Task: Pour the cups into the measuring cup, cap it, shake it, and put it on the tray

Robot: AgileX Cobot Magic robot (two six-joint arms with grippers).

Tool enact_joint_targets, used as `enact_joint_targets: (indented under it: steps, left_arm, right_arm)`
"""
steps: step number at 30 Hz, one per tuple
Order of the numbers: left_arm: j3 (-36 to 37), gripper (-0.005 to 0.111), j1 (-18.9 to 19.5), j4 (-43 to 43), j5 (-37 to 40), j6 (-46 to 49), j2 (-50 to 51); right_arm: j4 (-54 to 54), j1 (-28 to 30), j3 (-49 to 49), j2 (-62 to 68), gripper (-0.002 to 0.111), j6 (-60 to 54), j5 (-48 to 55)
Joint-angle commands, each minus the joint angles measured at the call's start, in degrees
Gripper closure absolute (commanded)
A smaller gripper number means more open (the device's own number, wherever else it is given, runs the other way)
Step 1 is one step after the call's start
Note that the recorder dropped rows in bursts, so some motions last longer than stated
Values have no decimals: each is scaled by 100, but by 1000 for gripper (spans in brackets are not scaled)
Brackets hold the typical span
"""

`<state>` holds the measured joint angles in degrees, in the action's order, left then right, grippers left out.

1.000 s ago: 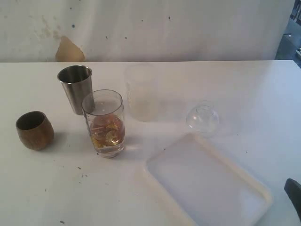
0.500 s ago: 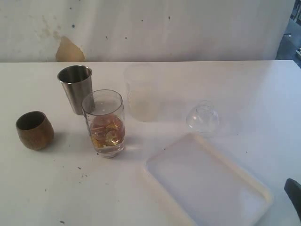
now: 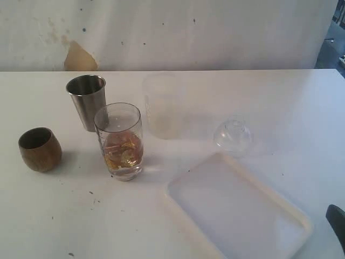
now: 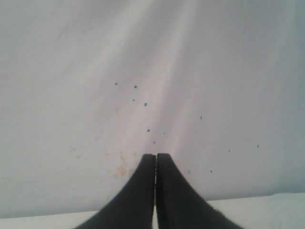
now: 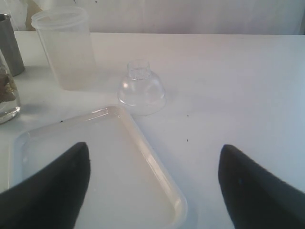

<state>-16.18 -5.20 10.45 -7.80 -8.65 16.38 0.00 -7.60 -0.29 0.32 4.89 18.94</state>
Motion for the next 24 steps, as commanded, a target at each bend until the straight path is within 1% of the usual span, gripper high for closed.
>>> enact_joint_targets:
  steps: [1,4,9,11,16,19,24]
  left_arm:
    - [107,106,-6,-363,700,518,-325]
    - [107,106,-6,-653,1049,669,-482]
    - [145,106,78,-1007,1136,772,-716]
    - [166,106,164,-1045,1170,762,-790]
    - [182,106,409,-1213,1535,750,-1105]
    - [245,106,448,-1248,1557,750,-1167]
    - [573,106,448,-1258,1837,575,-1167]
  right_arm:
    - [0,31,29,-32,39,-7,-53]
    - [0,31,29,-32,39,-7,-53]
    - [0,31,29,-32,39,-7,-53]
    - [0,31,29,-32,39,-7,-53]
    - [0,31,29,-32,39,-7,-53]
    - [0,31,29,-32,39,-7,-53]
    - [0,31,29,-32,39,-7,-53]
